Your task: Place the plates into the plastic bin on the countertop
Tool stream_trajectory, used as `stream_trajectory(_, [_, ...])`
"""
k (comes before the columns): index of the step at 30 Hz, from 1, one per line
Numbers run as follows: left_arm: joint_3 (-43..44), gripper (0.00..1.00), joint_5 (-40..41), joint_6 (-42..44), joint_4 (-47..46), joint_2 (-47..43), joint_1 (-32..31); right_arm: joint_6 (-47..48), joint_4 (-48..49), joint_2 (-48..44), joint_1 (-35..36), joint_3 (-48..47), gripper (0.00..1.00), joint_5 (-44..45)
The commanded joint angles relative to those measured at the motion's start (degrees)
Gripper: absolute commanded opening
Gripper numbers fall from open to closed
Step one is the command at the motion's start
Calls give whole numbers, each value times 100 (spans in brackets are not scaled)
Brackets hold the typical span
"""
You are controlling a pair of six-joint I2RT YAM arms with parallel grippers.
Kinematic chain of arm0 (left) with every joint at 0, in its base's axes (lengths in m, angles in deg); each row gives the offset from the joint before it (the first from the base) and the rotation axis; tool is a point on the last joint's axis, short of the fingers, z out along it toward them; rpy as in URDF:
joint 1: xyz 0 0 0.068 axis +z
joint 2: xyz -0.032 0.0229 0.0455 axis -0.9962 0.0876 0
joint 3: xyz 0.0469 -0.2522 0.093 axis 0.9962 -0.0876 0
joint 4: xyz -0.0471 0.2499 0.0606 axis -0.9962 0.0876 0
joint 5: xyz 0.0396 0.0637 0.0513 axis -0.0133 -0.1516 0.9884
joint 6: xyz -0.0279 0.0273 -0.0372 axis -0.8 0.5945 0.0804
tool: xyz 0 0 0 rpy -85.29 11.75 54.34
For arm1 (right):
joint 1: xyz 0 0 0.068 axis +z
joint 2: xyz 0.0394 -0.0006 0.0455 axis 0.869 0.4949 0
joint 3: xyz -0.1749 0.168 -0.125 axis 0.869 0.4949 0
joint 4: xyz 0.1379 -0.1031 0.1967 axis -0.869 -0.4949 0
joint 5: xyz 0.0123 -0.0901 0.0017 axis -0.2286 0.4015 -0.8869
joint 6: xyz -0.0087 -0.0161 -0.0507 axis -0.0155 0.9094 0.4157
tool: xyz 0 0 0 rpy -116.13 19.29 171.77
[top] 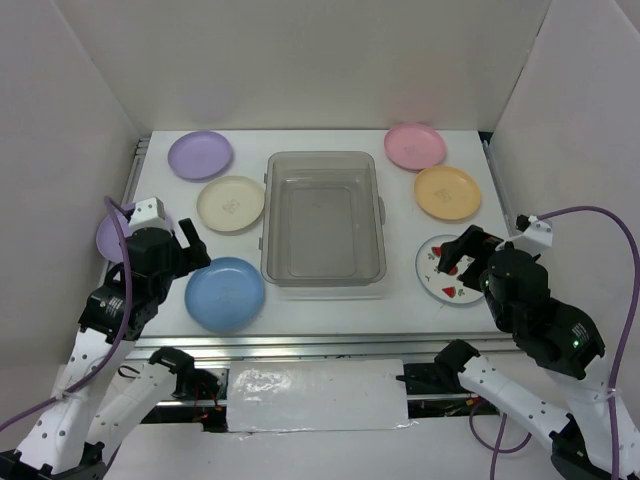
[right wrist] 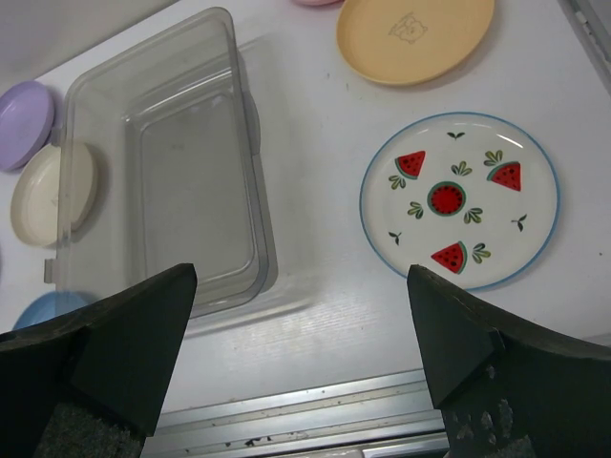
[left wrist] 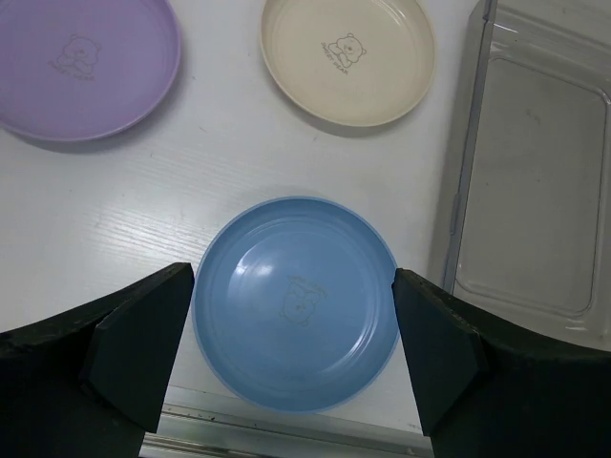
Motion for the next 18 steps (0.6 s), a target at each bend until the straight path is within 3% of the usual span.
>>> stream_trajectory(1, [150,99,-71,26,-137,-38,-18,98,320,-12,-37,-36,100,75])
stream_trajectory(14, [132,99,-142,61,-172,-90,-17,-244,126,84,-89,60,100,199])
stream_trajectory(18, [141,99,-194,61,-163,-99,-18,-70,1185,128,-484,858,100,-468])
